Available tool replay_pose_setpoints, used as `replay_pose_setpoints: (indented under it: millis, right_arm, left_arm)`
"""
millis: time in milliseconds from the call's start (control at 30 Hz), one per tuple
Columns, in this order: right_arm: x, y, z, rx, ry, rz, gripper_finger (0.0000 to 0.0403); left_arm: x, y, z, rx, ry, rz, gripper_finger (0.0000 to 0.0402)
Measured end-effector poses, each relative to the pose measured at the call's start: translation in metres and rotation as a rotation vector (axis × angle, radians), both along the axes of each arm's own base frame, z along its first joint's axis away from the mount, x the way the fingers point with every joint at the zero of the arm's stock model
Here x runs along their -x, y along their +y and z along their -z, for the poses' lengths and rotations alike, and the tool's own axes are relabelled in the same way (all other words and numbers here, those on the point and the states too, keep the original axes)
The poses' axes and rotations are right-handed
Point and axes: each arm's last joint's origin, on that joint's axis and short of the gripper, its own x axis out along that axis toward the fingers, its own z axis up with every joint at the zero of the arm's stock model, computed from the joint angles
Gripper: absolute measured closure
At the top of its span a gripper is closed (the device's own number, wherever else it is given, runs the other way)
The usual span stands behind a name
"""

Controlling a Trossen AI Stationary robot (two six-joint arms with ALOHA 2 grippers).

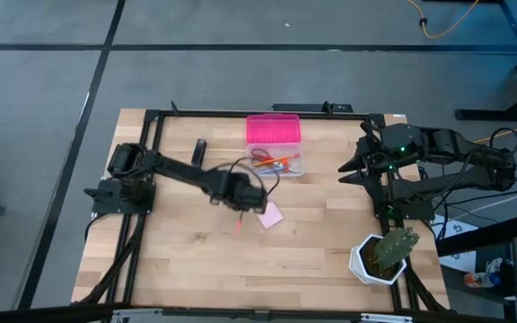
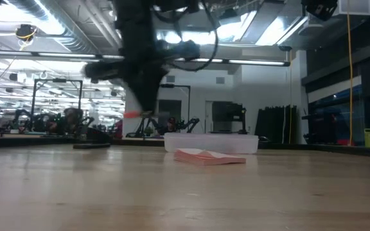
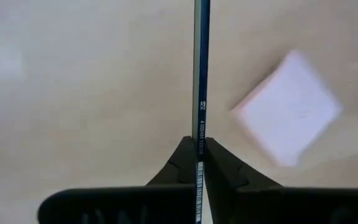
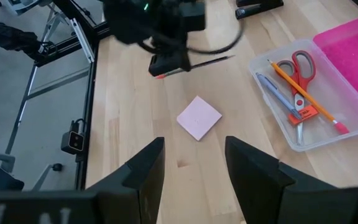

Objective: Pack school essentials
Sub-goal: Put the black pencil into the supply box

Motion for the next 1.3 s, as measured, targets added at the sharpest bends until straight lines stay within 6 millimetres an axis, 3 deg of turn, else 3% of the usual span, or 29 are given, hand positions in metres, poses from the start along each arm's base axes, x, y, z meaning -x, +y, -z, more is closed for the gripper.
replay_pose_setpoints:
  millis: [200,400,533,700,967,1133,1300]
  right_arm:
    - [0.000,0.000,0.000,-0.005,0.001,0.004,0.0234]
    - [0.000,-0.001,0.000,-0.038,0.002,0.055,0.0234]
    - [0.000,-0.003,0.000,-0.053,0.007,0.178,0.0234]
    - [0.000,-0.009,0.000,-0.067,-0.006,0.411,0.0234]
    - [0.000,-0.014,-0.001,-0.107,-0.049,0.662,0.0234]
    - [-0.005,-0.015,0.000,-0.100,-0.056,0.685,0.0234]
    - [-0.016,-0.015,0.004,-0.121,-0.027,0.708,0.0234]
  left_arm:
    - [-0.022,0.055,-0.041,-0.095,-0.099,0.159,0.0401]
    - [-0.025,0.122,-0.076,-0.203,-0.153,0.296,0.0401]
    - [-0.020,0.161,-0.083,-0.248,-0.150,0.419,0.0401]
    - [-0.009,0.195,-0.083,-0.277,-0.137,0.571,0.0401]
    - [-0.015,0.216,-0.060,-0.282,-0.121,0.764,0.0401]
    - [-0.029,0.215,-0.038,-0.258,-0.115,0.817,0.0401]
    - [-0.037,0.206,-0.031,-0.262,-0.124,0.875,0.0402]
